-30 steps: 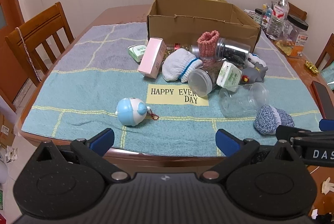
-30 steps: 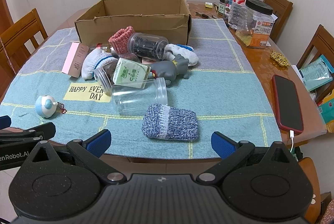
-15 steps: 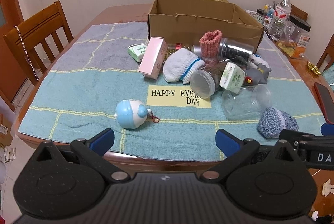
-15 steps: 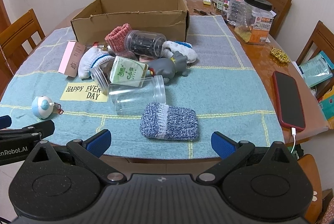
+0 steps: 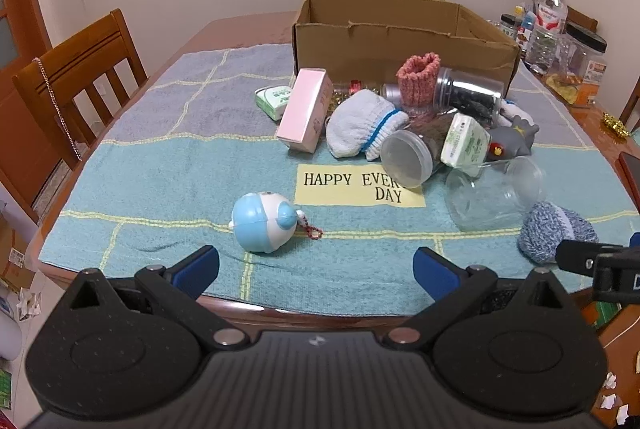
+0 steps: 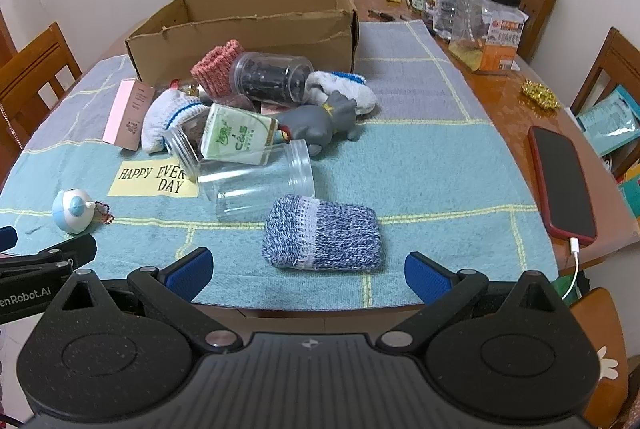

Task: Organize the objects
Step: 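Grasp the blue-grey sock with the right tool while the left tool grasps the light-blue toy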

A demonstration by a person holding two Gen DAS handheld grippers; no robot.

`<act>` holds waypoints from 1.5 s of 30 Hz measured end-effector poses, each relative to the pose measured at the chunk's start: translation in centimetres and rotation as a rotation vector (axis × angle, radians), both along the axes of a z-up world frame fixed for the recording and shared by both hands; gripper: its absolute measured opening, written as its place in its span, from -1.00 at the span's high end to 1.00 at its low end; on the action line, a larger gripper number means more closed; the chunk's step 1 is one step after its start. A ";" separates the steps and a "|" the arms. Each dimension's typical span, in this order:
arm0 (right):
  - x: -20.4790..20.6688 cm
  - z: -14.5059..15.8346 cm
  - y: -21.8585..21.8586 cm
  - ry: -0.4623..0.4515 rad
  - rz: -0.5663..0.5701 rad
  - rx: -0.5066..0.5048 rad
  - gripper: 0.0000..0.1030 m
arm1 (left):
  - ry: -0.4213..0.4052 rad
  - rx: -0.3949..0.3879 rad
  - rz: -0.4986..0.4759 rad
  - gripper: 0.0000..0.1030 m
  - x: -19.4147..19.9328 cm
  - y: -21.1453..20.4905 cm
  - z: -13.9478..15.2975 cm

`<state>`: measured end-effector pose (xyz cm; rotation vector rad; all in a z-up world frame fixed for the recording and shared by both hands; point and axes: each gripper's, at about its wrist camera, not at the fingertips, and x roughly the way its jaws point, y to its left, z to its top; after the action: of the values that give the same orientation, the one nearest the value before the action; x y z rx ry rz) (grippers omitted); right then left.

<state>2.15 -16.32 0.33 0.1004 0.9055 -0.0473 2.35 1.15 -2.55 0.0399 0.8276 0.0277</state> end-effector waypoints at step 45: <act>5.0 -6.2 -0.9 0.018 0.107 -0.079 -1.00 | 0.022 -0.026 0.099 -0.47 5.6 4.1 -4.8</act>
<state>7.19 -17.22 -5.89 -0.0216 0.9242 0.0156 7.92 5.23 -7.30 -0.0258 0.8509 0.1102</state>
